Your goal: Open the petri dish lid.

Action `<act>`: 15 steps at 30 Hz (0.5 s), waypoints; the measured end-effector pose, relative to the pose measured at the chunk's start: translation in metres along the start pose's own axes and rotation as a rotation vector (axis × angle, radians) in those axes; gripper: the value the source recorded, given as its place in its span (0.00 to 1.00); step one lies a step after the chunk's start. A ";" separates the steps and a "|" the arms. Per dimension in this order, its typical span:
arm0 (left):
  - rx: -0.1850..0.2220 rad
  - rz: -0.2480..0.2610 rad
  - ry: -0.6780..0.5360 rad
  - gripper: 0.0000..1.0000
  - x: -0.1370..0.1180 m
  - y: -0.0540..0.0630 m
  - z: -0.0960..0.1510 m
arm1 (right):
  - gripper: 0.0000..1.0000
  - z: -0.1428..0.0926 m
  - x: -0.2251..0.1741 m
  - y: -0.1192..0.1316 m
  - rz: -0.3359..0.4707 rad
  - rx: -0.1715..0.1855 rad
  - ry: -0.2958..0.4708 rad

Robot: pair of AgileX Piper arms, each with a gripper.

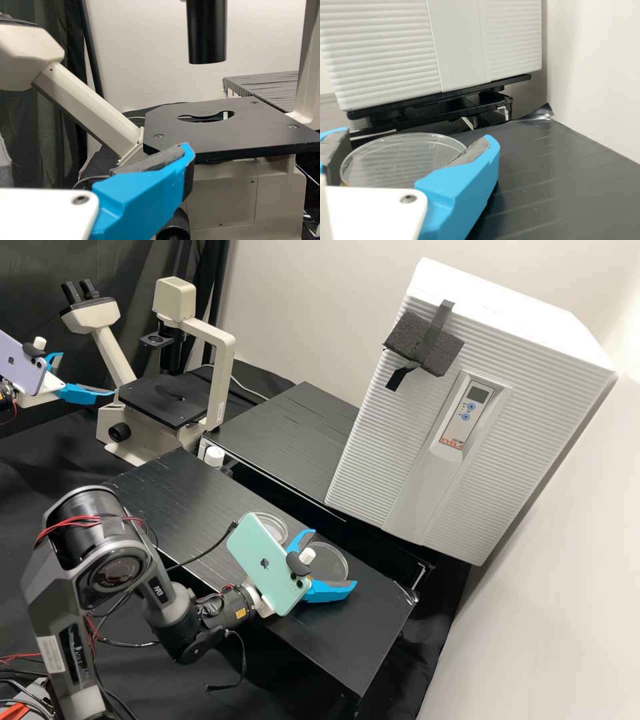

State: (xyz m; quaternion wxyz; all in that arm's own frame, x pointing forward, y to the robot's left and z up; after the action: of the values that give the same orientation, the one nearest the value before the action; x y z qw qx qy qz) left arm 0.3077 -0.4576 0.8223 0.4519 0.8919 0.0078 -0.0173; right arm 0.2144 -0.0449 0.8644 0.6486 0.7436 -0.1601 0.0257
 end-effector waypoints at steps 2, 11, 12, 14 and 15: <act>0.000 0.000 0.000 1.00 0.000 0.000 0.000 | 1.00 0.001 0.000 0.000 -0.002 -0.005 -0.003; 0.000 0.000 0.000 1.00 0.000 0.000 0.000 | 1.00 0.000 0.000 -0.001 -0.002 -0.004 0.005; 0.000 0.000 0.000 1.00 0.000 0.000 0.000 | 1.00 0.000 0.000 -0.001 -0.003 -0.004 0.003; 0.000 0.000 0.000 1.00 0.000 0.000 0.000 | 1.00 -0.001 -0.003 -0.001 0.005 0.002 0.003; 0.000 0.000 0.000 1.00 0.000 0.000 0.000 | 1.00 -0.002 -0.004 -0.001 0.011 0.003 0.005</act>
State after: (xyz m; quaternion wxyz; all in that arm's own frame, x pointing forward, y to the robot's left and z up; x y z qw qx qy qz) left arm 0.3077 -0.4576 0.8223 0.4519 0.8919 0.0078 -0.0173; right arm 0.2111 -0.0416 0.8632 0.6478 0.7437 -0.1623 0.0314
